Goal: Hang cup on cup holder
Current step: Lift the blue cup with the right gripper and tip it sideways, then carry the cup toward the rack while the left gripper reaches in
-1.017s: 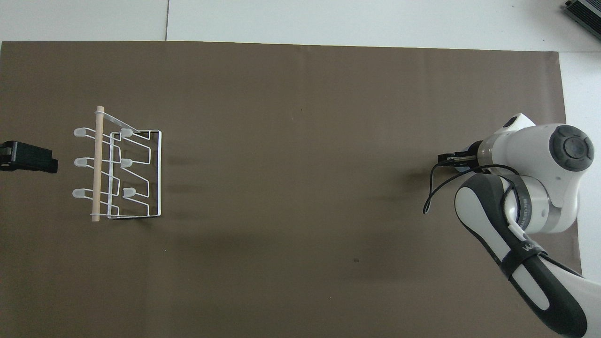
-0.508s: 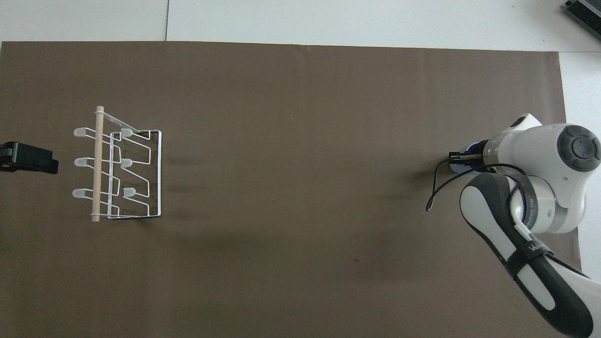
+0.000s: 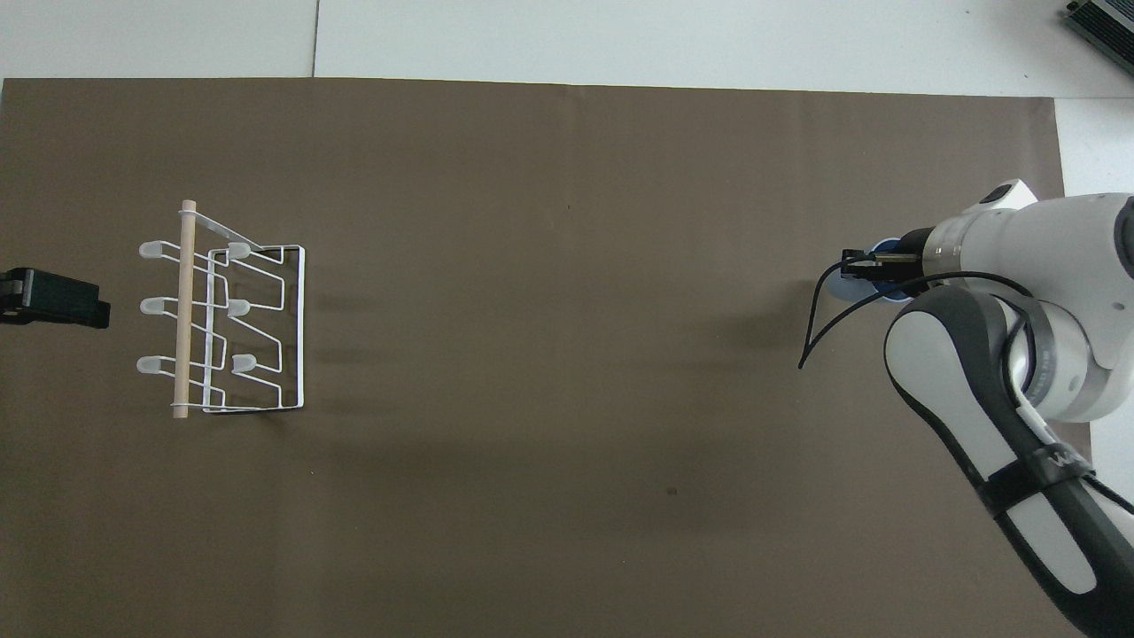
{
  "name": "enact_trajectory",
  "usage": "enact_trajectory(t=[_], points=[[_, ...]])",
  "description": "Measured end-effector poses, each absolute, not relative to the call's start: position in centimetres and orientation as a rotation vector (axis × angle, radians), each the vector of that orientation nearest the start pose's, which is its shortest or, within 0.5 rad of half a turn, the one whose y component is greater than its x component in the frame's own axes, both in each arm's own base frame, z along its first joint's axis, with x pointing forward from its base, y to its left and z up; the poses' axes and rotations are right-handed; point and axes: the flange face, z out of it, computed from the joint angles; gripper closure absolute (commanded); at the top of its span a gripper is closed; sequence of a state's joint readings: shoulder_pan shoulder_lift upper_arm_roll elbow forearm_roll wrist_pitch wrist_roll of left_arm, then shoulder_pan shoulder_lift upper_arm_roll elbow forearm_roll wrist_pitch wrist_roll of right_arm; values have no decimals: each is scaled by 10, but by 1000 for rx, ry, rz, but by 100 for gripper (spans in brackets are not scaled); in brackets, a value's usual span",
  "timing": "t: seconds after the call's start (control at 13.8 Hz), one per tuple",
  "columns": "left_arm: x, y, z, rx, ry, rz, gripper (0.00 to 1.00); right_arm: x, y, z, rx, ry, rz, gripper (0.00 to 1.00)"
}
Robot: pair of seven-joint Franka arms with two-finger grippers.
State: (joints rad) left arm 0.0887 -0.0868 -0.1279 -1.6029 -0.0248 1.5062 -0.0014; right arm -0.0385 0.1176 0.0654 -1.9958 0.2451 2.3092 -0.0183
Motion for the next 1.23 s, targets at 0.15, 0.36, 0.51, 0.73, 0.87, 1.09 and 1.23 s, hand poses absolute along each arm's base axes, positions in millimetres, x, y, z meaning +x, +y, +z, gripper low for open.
enact_trajectory(t=[0.15,0.36,0.51,0.73,0.87,1.09,1.23], points=[[520,-26,650,-3154,59,16,0,601,40,459,-2768,191,-328,100],[520,-26,650,-3155,21,19,0,605,73,507,-2569,220,-390,100],[519,-26,649,-3157,12,22,0,605,107,529,-2436,219,-381,100],[519,-27,649,-3285,-81,37,0,596,164,553,-2283,183,-343,100],[519,-19,647,-3387,-174,58,0,586,203,564,-2210,145,-307,100],[517,-22,643,-3519,-387,132,0,569,255,590,-2042,142,-257,100],[517,-32,640,-3597,-579,191,0,559,282,604,-1953,167,-260,100]])
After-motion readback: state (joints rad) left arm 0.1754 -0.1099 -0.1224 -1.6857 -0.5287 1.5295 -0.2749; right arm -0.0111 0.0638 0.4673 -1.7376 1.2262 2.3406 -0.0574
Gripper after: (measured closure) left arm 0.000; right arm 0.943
